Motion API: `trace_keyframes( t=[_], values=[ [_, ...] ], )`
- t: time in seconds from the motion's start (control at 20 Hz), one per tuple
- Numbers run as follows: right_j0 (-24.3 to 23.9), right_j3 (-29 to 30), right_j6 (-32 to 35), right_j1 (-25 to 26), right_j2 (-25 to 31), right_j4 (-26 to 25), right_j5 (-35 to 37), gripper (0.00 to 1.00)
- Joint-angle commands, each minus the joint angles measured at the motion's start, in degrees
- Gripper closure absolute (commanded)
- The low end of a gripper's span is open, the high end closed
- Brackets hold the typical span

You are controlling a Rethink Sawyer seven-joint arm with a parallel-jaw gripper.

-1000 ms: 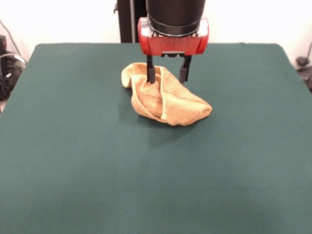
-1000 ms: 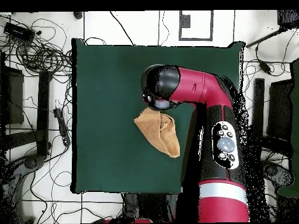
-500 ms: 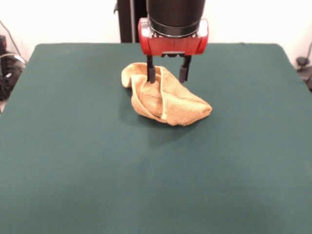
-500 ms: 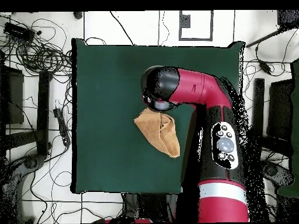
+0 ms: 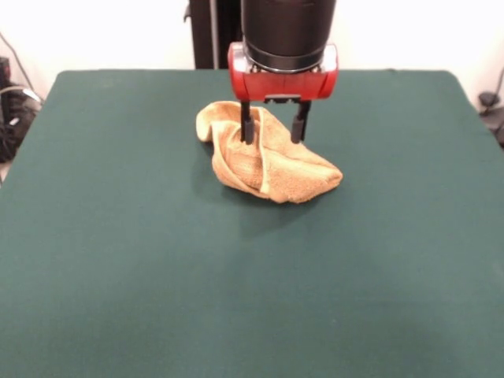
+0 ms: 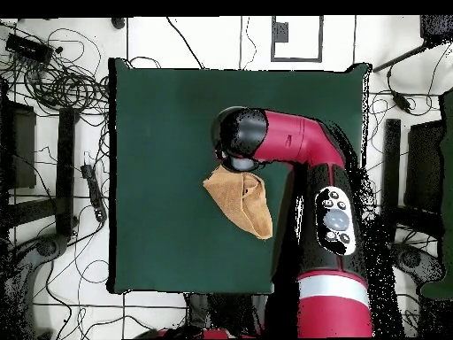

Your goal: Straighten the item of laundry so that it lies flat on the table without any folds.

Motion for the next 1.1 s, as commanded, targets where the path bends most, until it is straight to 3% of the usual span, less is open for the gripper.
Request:
trace_keyframes(
  t=[0.05, 1.1],
  values=[
    [2.5, 8.5, 5.0, 2.5, 5.2, -0.7, -6.3, 0.0],
    [0.6, 6.0, 0.5, 2.3, 6.6, 0.3, -2.2, 0.0]
  ],
)
